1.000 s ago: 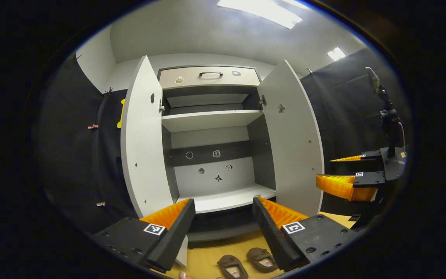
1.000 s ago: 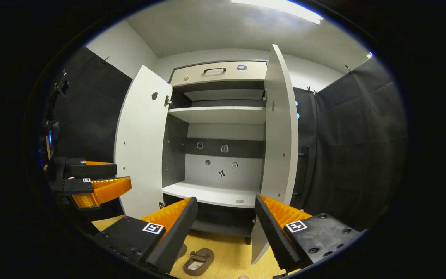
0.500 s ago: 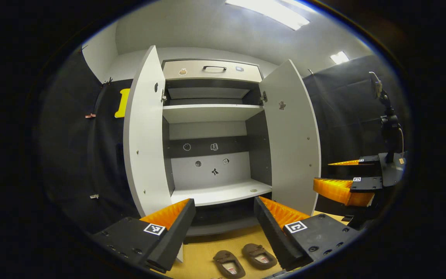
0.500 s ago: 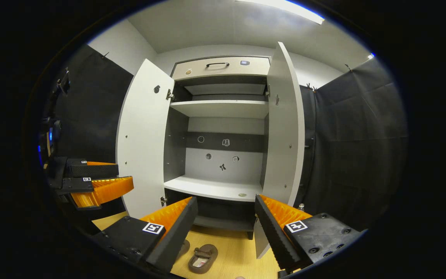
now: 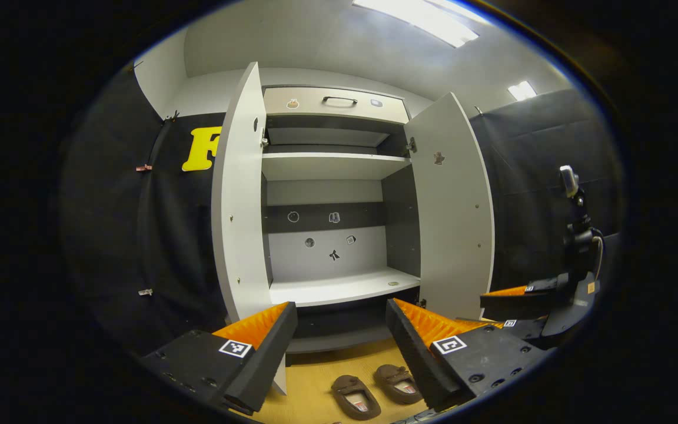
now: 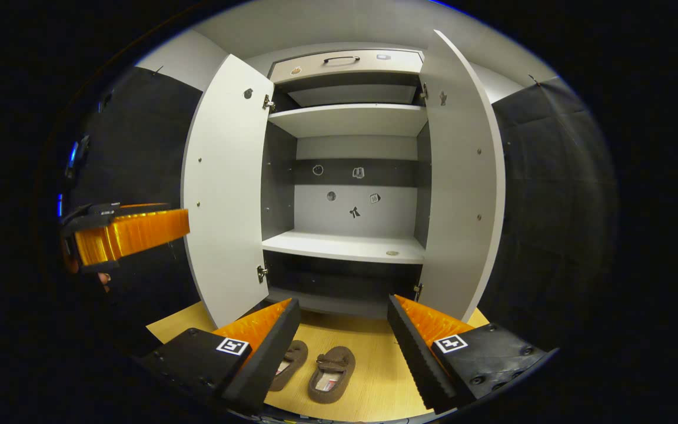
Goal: Grab one shoe with the right hand and put it into the shoe cabinet, grab the other shoe with the left hand and put it into the shoe cabinet; then close the right door with the right hand and the left door with the left hand.
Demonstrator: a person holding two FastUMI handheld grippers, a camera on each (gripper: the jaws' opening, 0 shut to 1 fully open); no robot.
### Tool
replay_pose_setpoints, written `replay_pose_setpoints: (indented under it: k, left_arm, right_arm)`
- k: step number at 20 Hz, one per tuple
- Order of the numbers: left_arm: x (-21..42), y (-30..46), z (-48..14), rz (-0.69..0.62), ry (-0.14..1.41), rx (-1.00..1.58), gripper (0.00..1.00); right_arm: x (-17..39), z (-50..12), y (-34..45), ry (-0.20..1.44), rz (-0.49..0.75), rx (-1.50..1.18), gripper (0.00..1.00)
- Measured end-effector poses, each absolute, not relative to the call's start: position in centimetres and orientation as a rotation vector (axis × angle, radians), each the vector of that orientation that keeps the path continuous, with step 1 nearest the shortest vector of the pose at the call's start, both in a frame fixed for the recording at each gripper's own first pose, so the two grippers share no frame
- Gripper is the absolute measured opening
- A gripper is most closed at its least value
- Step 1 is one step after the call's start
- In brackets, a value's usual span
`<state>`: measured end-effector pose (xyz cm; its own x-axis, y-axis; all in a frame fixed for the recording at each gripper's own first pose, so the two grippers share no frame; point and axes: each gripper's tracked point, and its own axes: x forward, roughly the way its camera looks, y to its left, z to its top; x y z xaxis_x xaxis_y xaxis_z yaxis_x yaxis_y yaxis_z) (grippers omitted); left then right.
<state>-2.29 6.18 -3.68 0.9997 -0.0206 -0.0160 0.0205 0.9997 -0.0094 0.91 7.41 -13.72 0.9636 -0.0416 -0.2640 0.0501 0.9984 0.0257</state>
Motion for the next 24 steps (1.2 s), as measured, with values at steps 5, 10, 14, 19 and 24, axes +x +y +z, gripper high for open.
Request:
replay_pose_setpoints:
  k: [5, 10, 14, 19, 24]
  left_arm:
    - [-1.2, 6.8, -4.9, -0.007, 0.032, -0.037, 0.96]
    - [0.3, 6.7, -6.0, -0.011, 0.033, -0.004, 0.96]
    - [1.3, 7.0, -6.9, -0.006, 0.045, -0.032, 0.96]
    - [1.9, 9.4, -8.6, 0.05, 0.086, -0.025, 0.96]
    - [2.2, 10.9, -9.8, 0.084, 0.122, -0.039, 0.96]
  right_arm:
    - [1.8, -22.7, 8.8, 0.429, -0.034, 0.091, 0.98]
    - [1.9, -31.1, 10.8, 0.576, -0.001, 0.122, 0.96]
    - [2.2, -36.4, 11.8, 0.666, 0.01, 0.159, 0.87]
    - [2.8, -42.7, 12.0, 0.776, -0.015, 0.175, 0.65]
    - [4.1, -46.6, 12.2, 0.835, -0.011, 0.145, 0.54]
